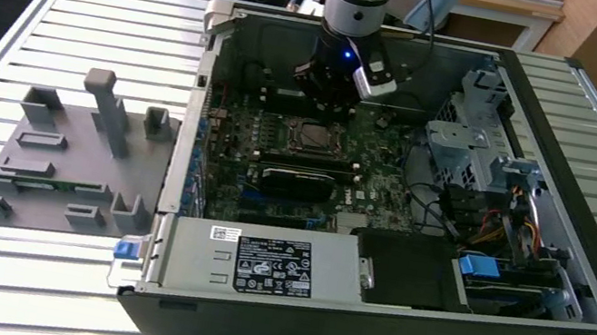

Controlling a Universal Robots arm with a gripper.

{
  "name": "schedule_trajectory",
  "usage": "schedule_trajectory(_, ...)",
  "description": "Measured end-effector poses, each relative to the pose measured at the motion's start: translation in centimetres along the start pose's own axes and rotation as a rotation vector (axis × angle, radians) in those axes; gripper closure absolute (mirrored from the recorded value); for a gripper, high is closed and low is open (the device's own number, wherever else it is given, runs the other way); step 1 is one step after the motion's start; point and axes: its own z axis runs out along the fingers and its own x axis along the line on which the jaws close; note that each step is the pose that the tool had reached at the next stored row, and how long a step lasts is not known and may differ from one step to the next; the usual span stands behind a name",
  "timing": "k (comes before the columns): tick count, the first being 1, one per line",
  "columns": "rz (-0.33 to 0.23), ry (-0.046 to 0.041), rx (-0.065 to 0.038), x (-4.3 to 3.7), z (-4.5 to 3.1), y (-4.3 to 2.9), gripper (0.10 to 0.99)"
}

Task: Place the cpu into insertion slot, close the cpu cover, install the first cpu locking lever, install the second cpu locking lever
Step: 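Install the first cpu locking lever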

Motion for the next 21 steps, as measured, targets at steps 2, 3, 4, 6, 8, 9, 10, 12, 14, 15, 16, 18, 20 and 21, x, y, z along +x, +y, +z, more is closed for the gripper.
schedule_trajectory(2, 0.000, 0.0002, -0.005, 0.00, -0.01, 0.01, 0.965)
schedule_trajectory(3, 0.000, 0.0004, -0.008, 0.00, -0.01, 0.01, 0.965)
schedule_trajectory(4, 0.000, 0.0004, -0.011, 0.00, 0.00, 0.02, 0.965)
schedule_trajectory(6, 0.001, 0.0005, -0.014, 0.00, 0.00, 0.03, 0.965)
schedule_trajectory(8, 0.000, 0.0003, -0.016, -0.01, -0.02, 0.03, 0.965)
schedule_trajectory(9, 0.000, 0.0002, -0.016, -0.01, -0.07, 0.04, 0.965)
schedule_trajectory(10, 0.000, 0.0001, -0.016, -0.02, -0.17, 0.04, 0.965)
schedule_trajectory(12, 0.000, 0.0005, -0.015, -0.03, -0.61, 0.03, 0.965)
schedule_trajectory(14, 0.001, 0.0004, -0.015, -0.04, -1.16, 0.04, 0.965)
schedule_trajectory(15, 0.000, 0.0005, -0.015, -0.05, -1.35, 0.04, 0.965)
schedule_trajectory(16, 0.000, 0.0006, -0.015, -0.05, -1.39, 0.04, 0.965)
schedule_trajectory(18, 0.000, 0.0004, -0.014, -0.06, -1.39, 0.00, 0.965)
schedule_trajectory(20, 0.000, 0.0004, -0.013, -0.06, -1.39, -0.05, 0.965)
schedule_trajectory(21, 0.000, 0.0005, -0.013, -0.06, -1.40, -0.08, 0.965)
